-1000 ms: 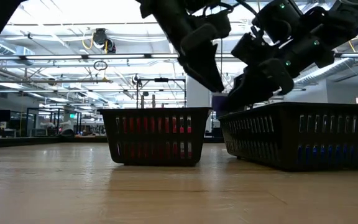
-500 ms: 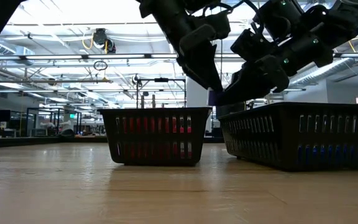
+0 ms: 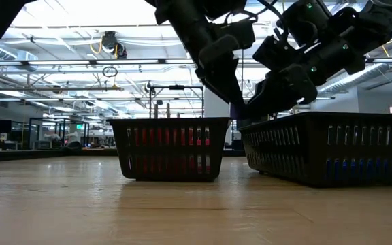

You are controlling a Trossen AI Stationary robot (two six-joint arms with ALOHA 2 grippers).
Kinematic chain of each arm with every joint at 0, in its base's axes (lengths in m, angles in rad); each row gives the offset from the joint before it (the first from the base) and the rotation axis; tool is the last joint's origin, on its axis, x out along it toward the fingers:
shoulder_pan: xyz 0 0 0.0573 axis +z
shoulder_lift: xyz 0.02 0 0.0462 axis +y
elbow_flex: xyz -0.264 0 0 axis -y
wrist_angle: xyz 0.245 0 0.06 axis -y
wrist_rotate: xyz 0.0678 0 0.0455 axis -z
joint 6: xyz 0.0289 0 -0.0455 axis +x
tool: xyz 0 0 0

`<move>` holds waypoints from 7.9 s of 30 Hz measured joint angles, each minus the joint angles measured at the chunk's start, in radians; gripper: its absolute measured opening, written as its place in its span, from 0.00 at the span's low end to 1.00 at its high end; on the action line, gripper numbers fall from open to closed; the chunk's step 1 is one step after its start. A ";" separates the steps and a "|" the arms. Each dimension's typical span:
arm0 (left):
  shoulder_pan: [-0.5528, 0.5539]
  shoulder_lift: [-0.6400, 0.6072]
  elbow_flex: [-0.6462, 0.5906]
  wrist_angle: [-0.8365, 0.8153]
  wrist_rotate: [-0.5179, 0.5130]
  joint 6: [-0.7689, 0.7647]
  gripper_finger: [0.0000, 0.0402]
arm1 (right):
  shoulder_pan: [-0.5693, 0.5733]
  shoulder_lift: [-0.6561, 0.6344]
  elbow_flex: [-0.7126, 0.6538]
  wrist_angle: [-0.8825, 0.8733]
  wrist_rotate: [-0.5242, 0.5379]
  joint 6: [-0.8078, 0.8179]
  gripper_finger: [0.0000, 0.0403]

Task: Pick & Place Office items
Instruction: Put the violet charger adapter into the left black basket, then put the light green charger adapter into the left basket

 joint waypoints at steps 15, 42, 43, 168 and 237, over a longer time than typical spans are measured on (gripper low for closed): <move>-0.008 -0.095 0.000 -0.059 -0.033 0.025 0.33 | 0.001 -0.002 0.000 -0.003 -0.004 0.047 0.51; -0.266 -0.153 -0.317 0.134 0.004 -0.219 0.33 | -0.015 -0.312 -0.102 -0.076 0.079 0.055 0.50; -0.266 -0.153 -0.329 0.140 0.004 -0.221 0.33 | -0.015 -0.313 -0.103 -0.077 0.078 0.058 0.50; -0.051 -0.684 -0.954 0.796 -0.126 -0.234 0.82 | -0.890 -0.451 -0.452 -0.225 0.205 0.293 0.50; -0.053 -0.684 -0.953 0.827 -0.126 -0.263 0.82 | -0.692 -0.381 -0.452 0.017 -0.003 0.358 0.11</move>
